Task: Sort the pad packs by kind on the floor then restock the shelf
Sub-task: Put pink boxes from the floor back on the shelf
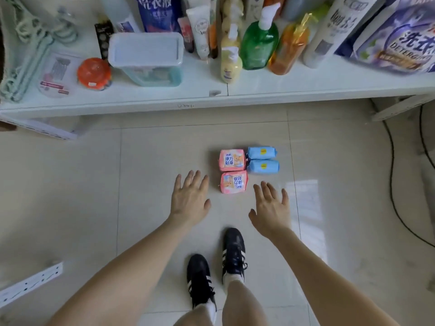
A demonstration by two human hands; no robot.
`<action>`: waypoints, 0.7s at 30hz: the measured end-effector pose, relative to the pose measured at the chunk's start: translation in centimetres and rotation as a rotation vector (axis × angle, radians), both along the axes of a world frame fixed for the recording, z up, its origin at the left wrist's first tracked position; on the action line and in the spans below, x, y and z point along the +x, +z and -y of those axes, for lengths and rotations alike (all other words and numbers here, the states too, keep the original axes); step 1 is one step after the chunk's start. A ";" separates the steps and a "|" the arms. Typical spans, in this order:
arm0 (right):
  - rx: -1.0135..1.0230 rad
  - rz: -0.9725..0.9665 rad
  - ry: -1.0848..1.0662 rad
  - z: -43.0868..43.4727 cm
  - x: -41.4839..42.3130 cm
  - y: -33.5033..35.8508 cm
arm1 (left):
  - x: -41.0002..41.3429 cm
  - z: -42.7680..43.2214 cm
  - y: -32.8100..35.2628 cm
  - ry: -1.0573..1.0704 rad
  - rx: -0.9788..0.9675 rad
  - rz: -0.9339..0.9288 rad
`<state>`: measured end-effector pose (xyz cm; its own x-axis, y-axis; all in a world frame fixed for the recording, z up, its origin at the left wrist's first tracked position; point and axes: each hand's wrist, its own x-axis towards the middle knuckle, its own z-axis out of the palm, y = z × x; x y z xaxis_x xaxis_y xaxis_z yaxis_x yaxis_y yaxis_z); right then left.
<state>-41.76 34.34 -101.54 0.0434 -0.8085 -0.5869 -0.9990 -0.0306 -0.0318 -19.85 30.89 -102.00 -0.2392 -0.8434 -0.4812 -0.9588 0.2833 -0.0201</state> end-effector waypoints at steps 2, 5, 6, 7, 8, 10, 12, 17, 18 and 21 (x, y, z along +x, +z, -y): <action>0.017 0.018 0.004 0.7 -0.3 -3.9 | -0.2 1.3 -3.9 0.006 0.002 -0.003; 0.031 0.045 0.007 1.7 -0.7 -9.6 | -0.7 3.3 -9.5 -0.002 0.014 -0.017; 0.035 0.058 0.009 2.0 -0.8 -11.4 | -0.9 4.1 -11.2 -0.003 0.015 -0.022; 0.035 0.072 0.011 2.3 -0.9 -13.1 | -1.0 4.8 -12.9 -0.003 0.013 -0.026; 0.032 0.085 0.014 2.6 -1.0 -14.7 | -1.2 5.5 -14.4 -0.001 0.008 -0.032; 0.016 0.106 0.020 3.3 -1.1 -17.7 | -1.6 6.8 -17.2 0.011 0.000 -0.059; 0.000 0.125 0.022 3.9 -1.1 -20.2 | -1.9 8.1 -19.6 0.016 -0.007 -0.101; -0.028 0.156 0.049 4.7 -1.5 -24.3 | -2.4 10.7 -23.7 -0.034 -0.022 -0.155; -0.041 0.170 0.047 4.7 -1.6 -24.8 | -2.5 11.0 -24.3 -0.046 -0.020 -0.163; -0.073 0.196 0.042 4.7 -1.7 -25.8 | -2.7 12.0 -25.7 -0.086 0.012 -0.187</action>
